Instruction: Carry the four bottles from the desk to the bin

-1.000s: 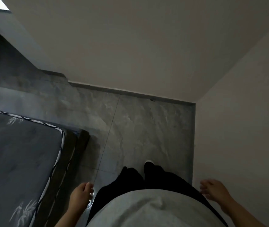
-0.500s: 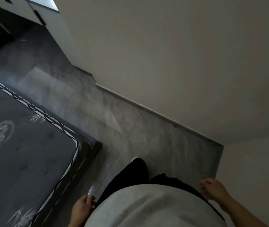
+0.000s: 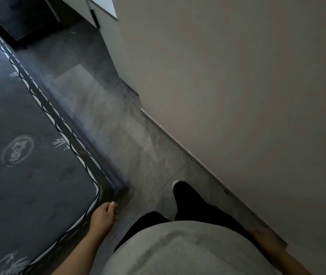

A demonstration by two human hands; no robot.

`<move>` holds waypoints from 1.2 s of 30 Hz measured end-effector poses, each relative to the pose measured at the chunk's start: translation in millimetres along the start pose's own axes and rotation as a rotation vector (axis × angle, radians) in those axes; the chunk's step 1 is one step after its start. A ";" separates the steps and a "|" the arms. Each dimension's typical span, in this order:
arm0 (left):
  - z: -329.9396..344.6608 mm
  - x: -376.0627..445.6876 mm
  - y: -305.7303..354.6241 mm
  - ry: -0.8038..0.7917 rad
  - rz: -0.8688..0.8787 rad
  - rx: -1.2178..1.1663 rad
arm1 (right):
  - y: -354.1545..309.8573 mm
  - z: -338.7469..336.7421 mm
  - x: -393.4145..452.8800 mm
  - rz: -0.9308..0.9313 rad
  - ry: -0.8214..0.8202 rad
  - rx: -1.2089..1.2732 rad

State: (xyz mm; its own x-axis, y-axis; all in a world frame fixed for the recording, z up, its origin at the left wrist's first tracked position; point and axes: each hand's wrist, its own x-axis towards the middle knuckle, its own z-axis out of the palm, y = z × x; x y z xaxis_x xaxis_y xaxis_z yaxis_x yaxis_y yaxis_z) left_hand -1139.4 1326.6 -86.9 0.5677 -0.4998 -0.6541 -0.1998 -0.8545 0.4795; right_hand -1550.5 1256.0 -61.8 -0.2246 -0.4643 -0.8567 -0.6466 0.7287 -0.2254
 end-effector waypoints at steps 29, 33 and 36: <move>-165.5 231.9 115.3 0.246 -0.384 -0.455 | -493.2 47.7 127.0 -0.277 -0.079 -0.433; -194.0 285.8 143.0 0.236 -0.372 -0.430 | -563.4 72.2 147.3 -0.262 -0.068 -0.295; -215.5 316.5 160.6 0.264 -0.396 -0.446 | -630.8 94.1 159.7 -0.275 -0.097 -0.218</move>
State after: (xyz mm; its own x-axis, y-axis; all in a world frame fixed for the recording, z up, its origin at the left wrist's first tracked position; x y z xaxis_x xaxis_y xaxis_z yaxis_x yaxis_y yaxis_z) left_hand -819.8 1061.7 -90.8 0.7186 -0.0587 -0.6930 0.3834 -0.7979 0.4652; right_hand -1109.8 769.6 -100.0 0.0424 -0.5707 -0.8200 -0.8156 0.4542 -0.3583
